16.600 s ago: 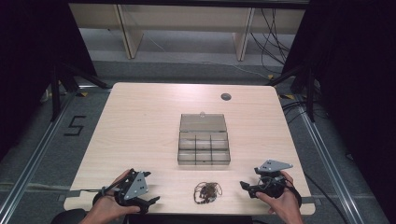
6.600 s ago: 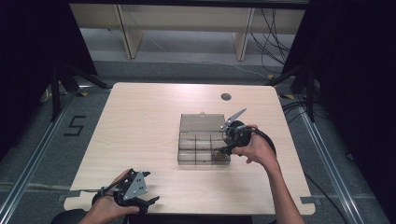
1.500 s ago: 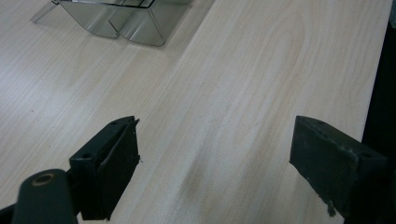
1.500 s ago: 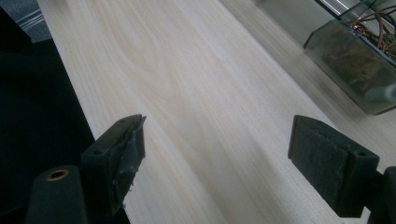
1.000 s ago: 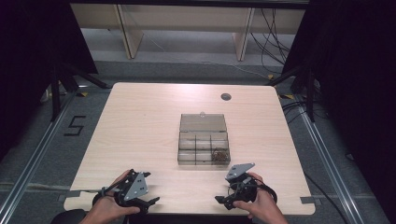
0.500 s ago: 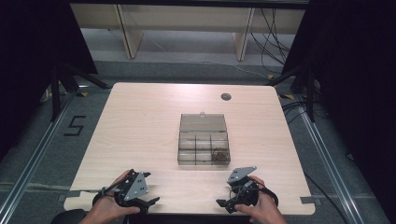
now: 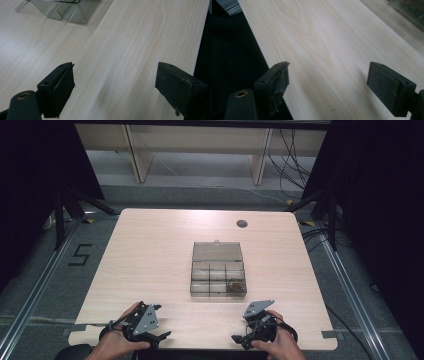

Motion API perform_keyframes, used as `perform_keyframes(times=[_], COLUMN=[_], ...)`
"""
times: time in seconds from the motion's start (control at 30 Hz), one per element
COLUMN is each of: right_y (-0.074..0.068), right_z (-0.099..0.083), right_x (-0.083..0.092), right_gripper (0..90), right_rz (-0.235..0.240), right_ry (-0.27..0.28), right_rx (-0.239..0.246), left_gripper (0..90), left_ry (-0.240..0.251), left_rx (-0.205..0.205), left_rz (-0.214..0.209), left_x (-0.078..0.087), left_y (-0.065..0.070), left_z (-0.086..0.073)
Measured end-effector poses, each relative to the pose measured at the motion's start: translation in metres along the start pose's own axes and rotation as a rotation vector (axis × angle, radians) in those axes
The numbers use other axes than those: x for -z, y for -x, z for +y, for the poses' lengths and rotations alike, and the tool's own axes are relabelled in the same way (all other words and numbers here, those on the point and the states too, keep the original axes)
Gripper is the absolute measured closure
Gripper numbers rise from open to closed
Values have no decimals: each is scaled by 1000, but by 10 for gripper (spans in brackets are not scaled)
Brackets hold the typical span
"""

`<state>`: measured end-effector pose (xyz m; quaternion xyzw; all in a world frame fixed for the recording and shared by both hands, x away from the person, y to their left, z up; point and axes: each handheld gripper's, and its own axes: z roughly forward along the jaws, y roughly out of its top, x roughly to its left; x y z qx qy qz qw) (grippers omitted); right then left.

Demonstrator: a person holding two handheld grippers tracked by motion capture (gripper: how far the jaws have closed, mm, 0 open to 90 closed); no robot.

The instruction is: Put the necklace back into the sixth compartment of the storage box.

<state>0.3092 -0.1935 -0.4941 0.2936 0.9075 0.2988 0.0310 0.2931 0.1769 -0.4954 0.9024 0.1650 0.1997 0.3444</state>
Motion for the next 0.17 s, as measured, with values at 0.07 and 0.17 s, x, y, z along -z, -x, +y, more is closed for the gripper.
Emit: perform_keyframes(times=[0.07, 0.17], right_y=[0, 0], right_z=[0, -1], right_x=[0, 0], right_gripper=[188, 188], right_rz=[-2, 9], right_ry=[0, -5], right_rx=[-3, -23], left_gripper=[150, 150], left_ry=[12, 0], left_rx=[11, 0], left_rz=[-9, 1], left_x=[-1, 0], left_y=[1, 0], left_z=[0, 0])
